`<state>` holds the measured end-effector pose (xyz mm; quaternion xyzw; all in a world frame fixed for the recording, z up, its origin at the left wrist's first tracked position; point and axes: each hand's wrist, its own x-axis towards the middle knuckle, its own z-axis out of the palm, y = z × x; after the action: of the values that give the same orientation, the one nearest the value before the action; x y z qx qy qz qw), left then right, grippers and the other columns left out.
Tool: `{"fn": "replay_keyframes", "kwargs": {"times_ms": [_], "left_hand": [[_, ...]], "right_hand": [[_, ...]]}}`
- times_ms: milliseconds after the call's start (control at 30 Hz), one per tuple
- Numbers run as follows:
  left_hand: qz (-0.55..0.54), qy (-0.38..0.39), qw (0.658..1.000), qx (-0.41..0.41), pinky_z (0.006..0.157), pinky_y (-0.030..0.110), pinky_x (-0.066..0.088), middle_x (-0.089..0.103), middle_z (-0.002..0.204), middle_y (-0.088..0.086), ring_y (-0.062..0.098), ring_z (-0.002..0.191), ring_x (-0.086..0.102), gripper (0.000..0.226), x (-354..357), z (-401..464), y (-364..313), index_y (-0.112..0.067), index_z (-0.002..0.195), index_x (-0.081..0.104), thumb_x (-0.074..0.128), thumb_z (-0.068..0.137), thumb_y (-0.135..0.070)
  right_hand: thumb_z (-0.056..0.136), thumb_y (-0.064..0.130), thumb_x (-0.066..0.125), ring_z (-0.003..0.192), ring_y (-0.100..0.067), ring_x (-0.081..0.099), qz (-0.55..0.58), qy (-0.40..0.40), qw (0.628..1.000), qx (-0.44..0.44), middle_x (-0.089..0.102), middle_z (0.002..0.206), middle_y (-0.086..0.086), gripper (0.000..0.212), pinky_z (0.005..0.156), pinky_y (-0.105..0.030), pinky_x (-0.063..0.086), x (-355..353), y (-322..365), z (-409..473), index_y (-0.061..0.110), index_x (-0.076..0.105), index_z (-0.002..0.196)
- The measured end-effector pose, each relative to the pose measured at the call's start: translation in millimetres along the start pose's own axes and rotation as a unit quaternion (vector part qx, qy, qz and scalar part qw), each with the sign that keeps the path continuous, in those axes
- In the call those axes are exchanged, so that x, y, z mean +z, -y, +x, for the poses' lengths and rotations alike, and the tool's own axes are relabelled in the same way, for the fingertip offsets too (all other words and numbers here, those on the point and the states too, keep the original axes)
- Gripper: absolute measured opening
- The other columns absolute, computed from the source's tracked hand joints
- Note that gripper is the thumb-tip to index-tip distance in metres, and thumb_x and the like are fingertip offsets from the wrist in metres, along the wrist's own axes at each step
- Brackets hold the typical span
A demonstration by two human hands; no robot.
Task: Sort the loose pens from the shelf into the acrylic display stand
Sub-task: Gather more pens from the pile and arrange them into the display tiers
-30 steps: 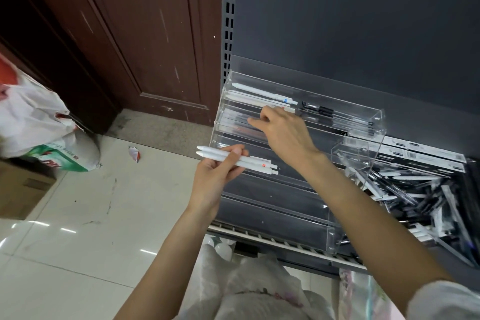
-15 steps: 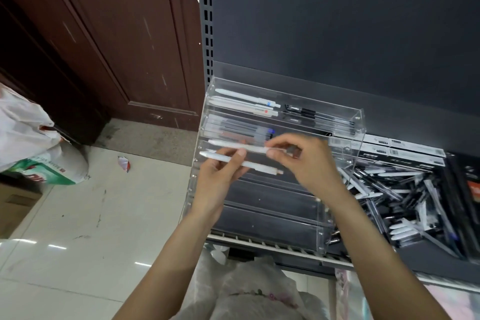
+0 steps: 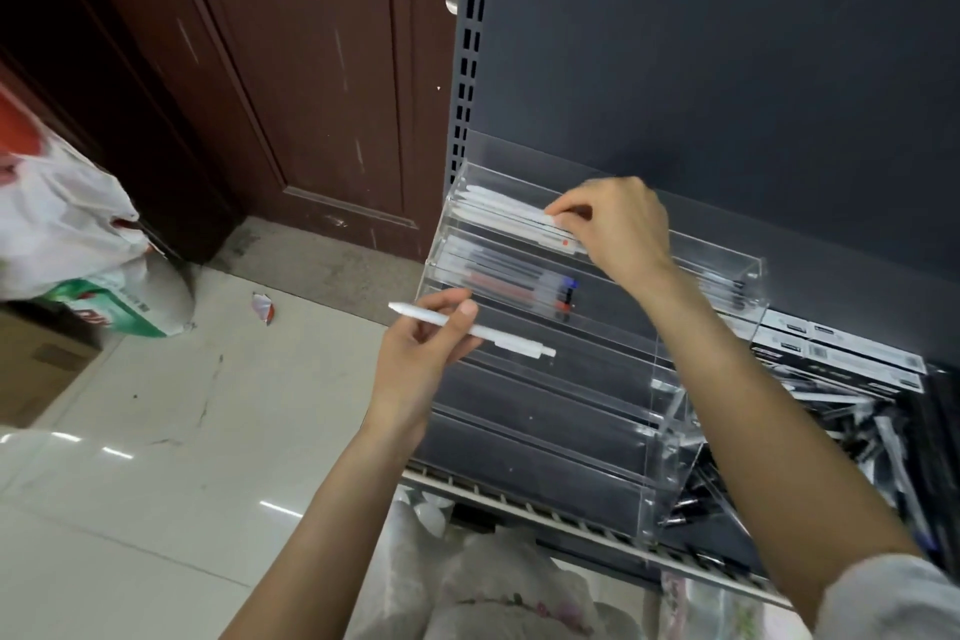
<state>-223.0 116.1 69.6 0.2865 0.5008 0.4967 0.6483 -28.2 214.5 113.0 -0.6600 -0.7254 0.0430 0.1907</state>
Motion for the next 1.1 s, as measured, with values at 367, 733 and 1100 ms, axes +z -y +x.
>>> {"fn": "replay_keyframes", "kwargs": {"times_ms": [367,733,1100], "left_hand": [[0.014,0.02,0.999,0.039,0.072,0.019,0.054,0.063,0.081,0.0,0.006,0.078,0.066,0.016,22.8,7.8,-7.3,-0.008,0.101,0.065,0.066,0.085,-0.011],[0.119,0.086,0.979,0.145,0.084,0.026,0.055,0.07,0.088,-0.003,0.011,0.088,0.067,0.018,58.6,36.2,-42.1,-0.011,0.106,0.066,0.064,0.089,-0.018],[0.638,0.094,0.584,0.494,0.107,0.046,0.032,0.064,0.115,-0.001,0.021,0.11,0.057,0.031,26.3,100.2,-46.5,-0.019,0.115,0.064,0.046,0.094,-0.032]], "right_hand": [[0.08,0.035,0.07,0.084,-0.001,0.063,0.191,0.077,0.978,-0.029,0.07,0.094,0.013,0.026,0.077,-0.023,0.052,-30.4,23.2,-88.3,0.026,0.071,0.105],[0.086,0.013,0.063,0.072,-0.02,0.062,-0.042,-0.208,0.961,-0.175,0.069,0.082,-0.001,0.01,0.056,-0.033,0.054,-20.5,-15.4,-74.7,0.01,0.072,0.089],[0.076,0.015,0.073,0.066,-0.02,0.06,-0.159,-0.099,0.968,-0.168,0.066,0.071,0.0,0.002,0.043,-0.023,0.044,-9.9,-31.6,-15.5,0.014,0.071,0.076]]}}
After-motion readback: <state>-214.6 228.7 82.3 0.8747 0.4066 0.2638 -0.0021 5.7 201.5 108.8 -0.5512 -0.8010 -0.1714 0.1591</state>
